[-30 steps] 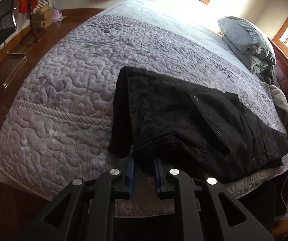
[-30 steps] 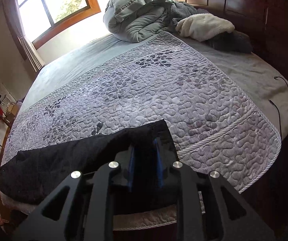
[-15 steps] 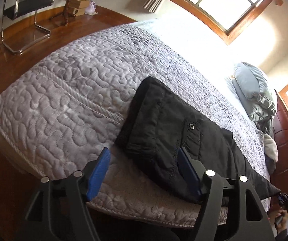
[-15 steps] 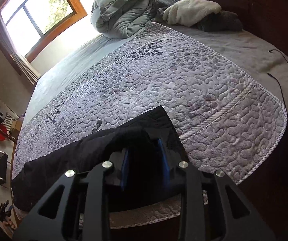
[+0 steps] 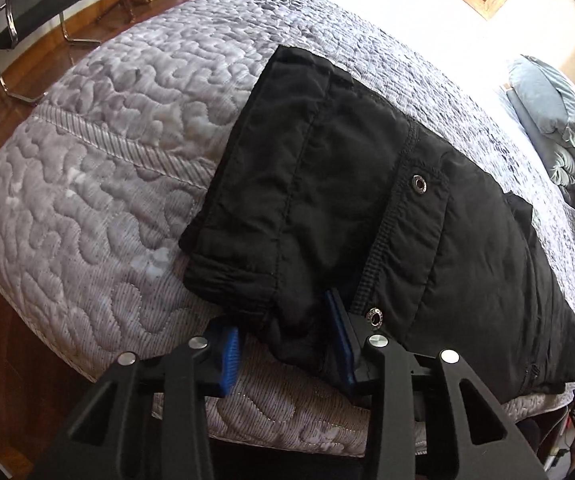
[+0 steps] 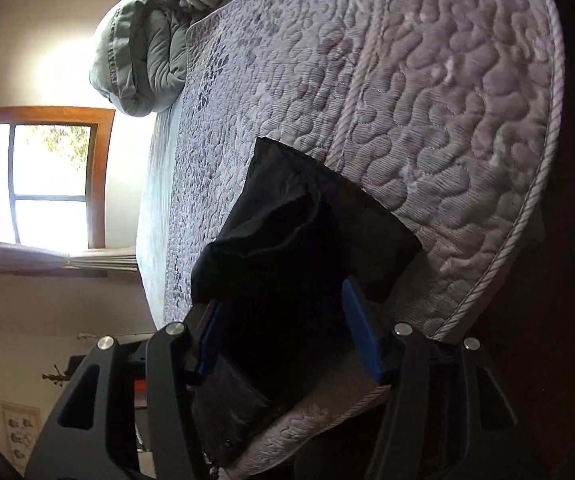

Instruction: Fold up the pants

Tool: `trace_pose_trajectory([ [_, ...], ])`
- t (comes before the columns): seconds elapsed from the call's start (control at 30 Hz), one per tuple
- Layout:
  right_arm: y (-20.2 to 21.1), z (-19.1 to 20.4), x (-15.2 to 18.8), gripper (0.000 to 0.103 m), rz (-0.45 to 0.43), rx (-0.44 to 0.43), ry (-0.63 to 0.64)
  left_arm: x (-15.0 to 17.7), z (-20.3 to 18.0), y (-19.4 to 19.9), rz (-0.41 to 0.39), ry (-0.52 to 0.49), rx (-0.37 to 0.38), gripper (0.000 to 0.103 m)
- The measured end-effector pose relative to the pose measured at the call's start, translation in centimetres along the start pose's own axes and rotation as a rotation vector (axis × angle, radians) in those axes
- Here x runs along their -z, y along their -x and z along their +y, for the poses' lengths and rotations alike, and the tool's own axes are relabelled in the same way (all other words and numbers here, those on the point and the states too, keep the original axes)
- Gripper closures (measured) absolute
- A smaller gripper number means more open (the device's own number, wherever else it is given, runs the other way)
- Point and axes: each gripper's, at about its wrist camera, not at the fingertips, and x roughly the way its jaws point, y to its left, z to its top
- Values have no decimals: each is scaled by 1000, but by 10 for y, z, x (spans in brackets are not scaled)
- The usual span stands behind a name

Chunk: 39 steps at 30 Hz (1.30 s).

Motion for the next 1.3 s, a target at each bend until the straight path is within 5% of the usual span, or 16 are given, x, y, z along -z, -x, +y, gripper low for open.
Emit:
trace_pose_trajectory([
  [0.23,10,-39,9,46,-47,19,-133,-1,-3,-2,-4,-2,-15,64],
  [0.4,19,-36,10,43,-102,-21,-82,-5,-7,-4,6,-11,-22,64],
  [0.63,-15,-19,-7,44,-53,-19,-18,-13,-9,-2,10,-19,-35,64],
  [0.7,-26,-14,-13,60,-45,20,-1,-14,-9,0,12,-20,-42,65],
  [0.77,-40,-8,-17,93,-5,53,11,-16,-10,0,16,-15,-44,68],
  [0.9,-34,13,-8,96,-46,21,104,-26,-3,6,23,30,-12,77],
  [1.3,-40,-25,24,96,-19,61,91,-42,10,16,8,42,-29,79],
])
